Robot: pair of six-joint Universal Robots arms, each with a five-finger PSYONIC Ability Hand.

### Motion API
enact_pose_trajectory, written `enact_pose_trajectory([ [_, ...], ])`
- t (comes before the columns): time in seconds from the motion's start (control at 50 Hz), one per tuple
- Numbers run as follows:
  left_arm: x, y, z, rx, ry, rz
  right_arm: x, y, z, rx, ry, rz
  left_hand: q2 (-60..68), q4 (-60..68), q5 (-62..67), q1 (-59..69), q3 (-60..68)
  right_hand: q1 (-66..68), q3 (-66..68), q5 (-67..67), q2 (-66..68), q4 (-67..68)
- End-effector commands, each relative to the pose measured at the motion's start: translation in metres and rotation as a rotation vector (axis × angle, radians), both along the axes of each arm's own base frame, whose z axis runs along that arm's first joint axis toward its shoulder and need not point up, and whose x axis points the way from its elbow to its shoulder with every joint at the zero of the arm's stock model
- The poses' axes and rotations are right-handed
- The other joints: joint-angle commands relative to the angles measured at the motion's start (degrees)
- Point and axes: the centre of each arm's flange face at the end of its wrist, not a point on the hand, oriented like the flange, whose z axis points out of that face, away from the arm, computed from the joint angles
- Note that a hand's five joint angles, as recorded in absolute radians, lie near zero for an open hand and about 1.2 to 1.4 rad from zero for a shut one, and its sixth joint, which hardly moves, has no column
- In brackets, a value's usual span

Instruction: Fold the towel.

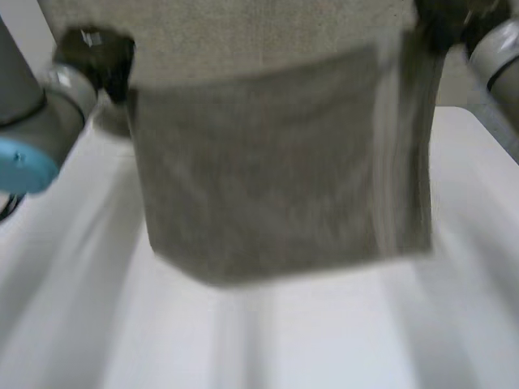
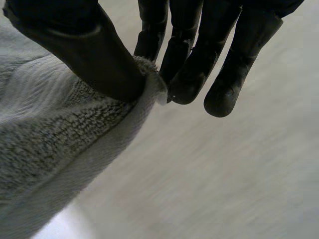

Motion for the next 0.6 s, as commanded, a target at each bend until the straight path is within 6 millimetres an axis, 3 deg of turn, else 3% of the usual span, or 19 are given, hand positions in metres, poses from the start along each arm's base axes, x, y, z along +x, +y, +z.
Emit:
enact_pose_trajectory([
  [0.02,0.006,0.013,0.125,-0.342,0.363,0.006,-0.017,0.042,0.100,-0.344,-0.279,0.051,-7.40,-7.54,-15.25,-4.43,-8.72,3.56,3.27,3.51,7.53,3.33],
  [0.06,0.006,0.015,0.130,-0.346,0.388,-0.006,-0.017,0.042,0.093,-0.306,-0.266,0.072,-7.40,-7.54,-15.25,-4.43,-8.72,3.56,3.27,3.51,7.53,3.33],
  [0.1,0.001,0.018,0.117,-0.286,0.374,-0.017,-0.014,0.040,0.068,-0.190,-0.212,0.118,-7.40,-7.54,-15.25,-4.43,-8.72,3.56,3.27,3.51,7.53,3.33],
  [0.12,0.001,0.018,0.117,-0.286,0.373,-0.018,-0.014,0.040,0.068,-0.189,-0.211,0.119,-7.40,-7.54,-15.25,-4.43,-8.72,3.56,3.27,3.51,7.53,3.33],
  [0.16,-0.009,0.018,0.080,-0.149,0.318,-0.024,-0.009,0.042,0.031,-0.040,-0.155,0.166,-7.40,-7.54,-15.25,-4.43,-8.72,3.56,3.27,3.51,7.53,3.33],
  [0.18,-0.009,0.018,0.080,-0.148,0.318,-0.024,-0.009,0.042,0.031,-0.039,-0.155,0.166,-7.40,-7.54,-15.25,-4.43,-8.72,3.56,3.27,3.51,7.53,3.33],
  [0.2,-0.011,0.017,0.056,-0.070,0.282,-0.017,-0.007,0.043,0.014,0.020,-0.133,0.183,-7.40,-7.54,-15.25,-4.43,-8.72,3.56,3.27,3.51,7.53,3.33],
  [0.22,-0.012,0.016,0.030,0.007,0.244,-0.008,-0.007,0.043,0.014,0.021,-0.133,0.183,-7.40,-7.54,-15.25,-4.43,-8.72,3.56,3.27,3.51,7.53,3.33],
  [0.24,-0.012,0.016,0.030,0.007,0.243,-0.008,-0.006,0.044,0.000,0.065,-0.119,0.193,-7.40,-7.54,-15.25,-4.43,-8.72,3.56,3.27,3.51,7.53,3.33],
  [0.26,-0.012,0.018,0.004,0.080,0.199,-0.003,-0.006,0.046,-0.016,0.113,-0.099,0.197,-7.40,-7.54,-15.25,-4.43,-8.72,3.56,3.27,3.51,7.53,3.33],
  [0.28,-0.012,0.018,0.003,0.081,0.199,-0.003,-0.006,0.046,-0.016,0.113,-0.099,0.197,-7.40,-7.54,-15.25,-4.43,-8.72,3.56,3.27,3.51,7.53,3.33],
  [0.32,-0.013,0.024,-0.043,0.188,0.117,-0.008,-0.007,0.048,-0.053,0.205,-0.059,0.195,-7.40,-7.54,-15.25,-4.43,-8.72,3.56,3.27,3.51,7.53,3.33],
  [0.34,-0.013,0.024,-0.044,0.188,0.116,-0.008,-0.007,0.048,-0.053,0.206,-0.059,0.195,-7.40,-7.54,-15.25,-4.43,-8.72,3.56,3.27,3.51,7.53,3.33],
  [0.38,-0.011,0.032,-0.086,0.249,0.046,-0.014,-0.006,0.050,-0.091,0.299,-0.007,0.198,-7.40,-7.54,-15.25,-4.43,-8.72,3.56,3.27,3.51,7.53,3.33],
  [0.42,-0.009,0.037,-0.105,0.269,0.011,-0.015,-0.006,0.053,-0.109,0.344,0.022,0.199,-7.40,-7.54,-15.25,-4.43,-8.72,3.56,3.27,3.51,7.53,3.33],
  [0.44,-0.009,0.037,-0.105,0.269,0.011,-0.015,-0.006,0.053,-0.109,0.345,0.022,0.199,-7.40,-7.54,-15.25,-4.43,-8.72,3.56,3.27,3.51,7.53,3.33],
  [0.48,-0.005,0.049,-0.134,0.297,-0.068,-0.019,-0.006,0.060,-0.136,0.403,0.086,0.199,-7.40,-7.54,-15.25,-4.43,-8.72,3.56,3.27,3.51,7.53,3.33],
  [0.54,0.000,0.063,-0.151,0.321,-0.145,-0.026,-0.007,0.067,-0.150,0.424,0.144,0.187,-7.40,-7.54,-15.25,-4.43,-8.72,3.56,3.27,3.51,7.53,3.33],
  [0.6,0.002,0.077,-0.155,0.335,-0.182,-0.035,-0.009,0.073,-0.152,0.437,0.174,0.181,-7.40,-7.54,-15.25,-4.43,-8.72,3.56,3.27,3.51,7.53,3.33],
])
